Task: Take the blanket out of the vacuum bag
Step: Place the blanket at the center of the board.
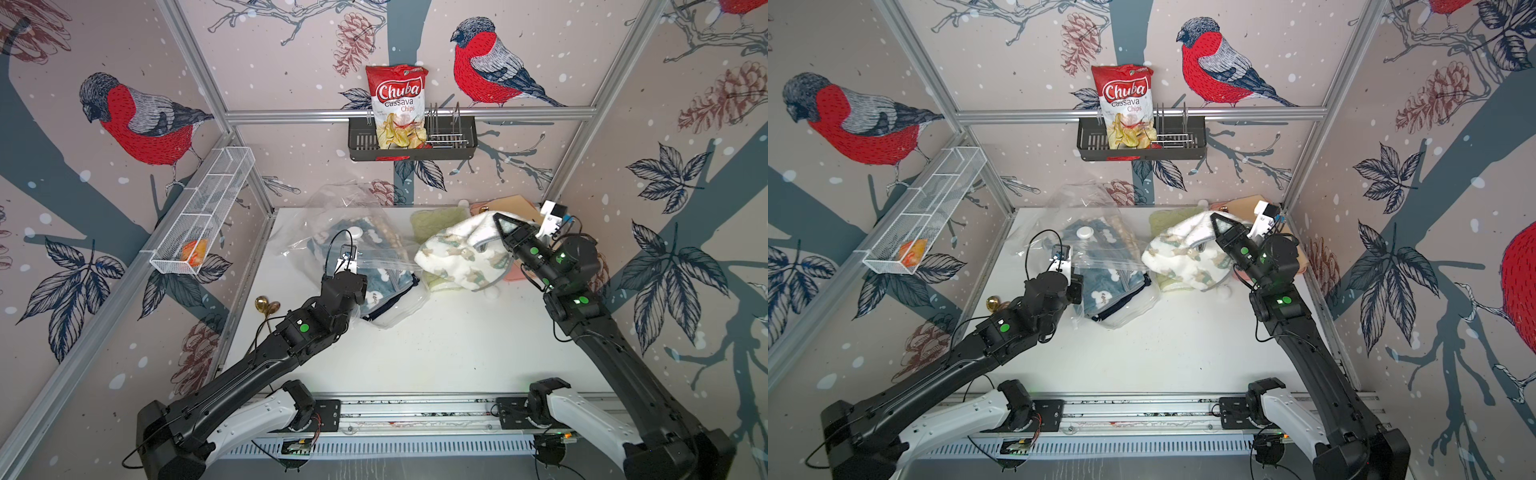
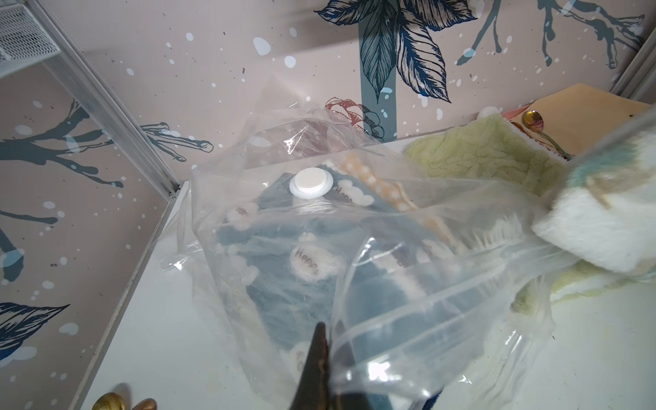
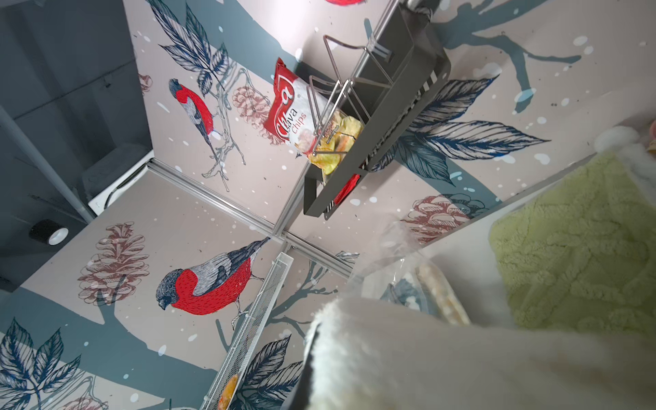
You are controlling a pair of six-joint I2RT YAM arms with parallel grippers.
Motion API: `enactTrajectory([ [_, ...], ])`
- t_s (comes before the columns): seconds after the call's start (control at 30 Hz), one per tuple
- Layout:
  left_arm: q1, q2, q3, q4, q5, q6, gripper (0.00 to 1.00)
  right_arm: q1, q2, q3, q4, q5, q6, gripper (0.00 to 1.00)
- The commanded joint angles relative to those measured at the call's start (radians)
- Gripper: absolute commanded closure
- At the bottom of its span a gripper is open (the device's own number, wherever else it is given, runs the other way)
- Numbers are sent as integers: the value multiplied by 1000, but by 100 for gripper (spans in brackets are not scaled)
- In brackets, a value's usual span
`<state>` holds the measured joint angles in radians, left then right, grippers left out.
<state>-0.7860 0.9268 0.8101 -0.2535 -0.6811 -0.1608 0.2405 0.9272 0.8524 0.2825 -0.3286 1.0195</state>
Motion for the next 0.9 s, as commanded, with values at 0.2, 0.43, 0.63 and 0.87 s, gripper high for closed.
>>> enactTrajectory([
  [0.2, 56, -12, 1, 28, -54, -31, 100, -64, -82, -12, 9, -58, 1, 100],
  [0.43, 80, -75, -17, 45, -152, -43, 100, -63, -54, -64, 28, -105, 13, 100],
  [0.63, 120, -97, -17, 43, -150, -65, 100, -60, 38, -38, 43, -127, -3, 100],
  [0.87, 143, -63, -12, 43, -80, -65, 100, -9, 319, 152, 83, -114, -60, 100],
])
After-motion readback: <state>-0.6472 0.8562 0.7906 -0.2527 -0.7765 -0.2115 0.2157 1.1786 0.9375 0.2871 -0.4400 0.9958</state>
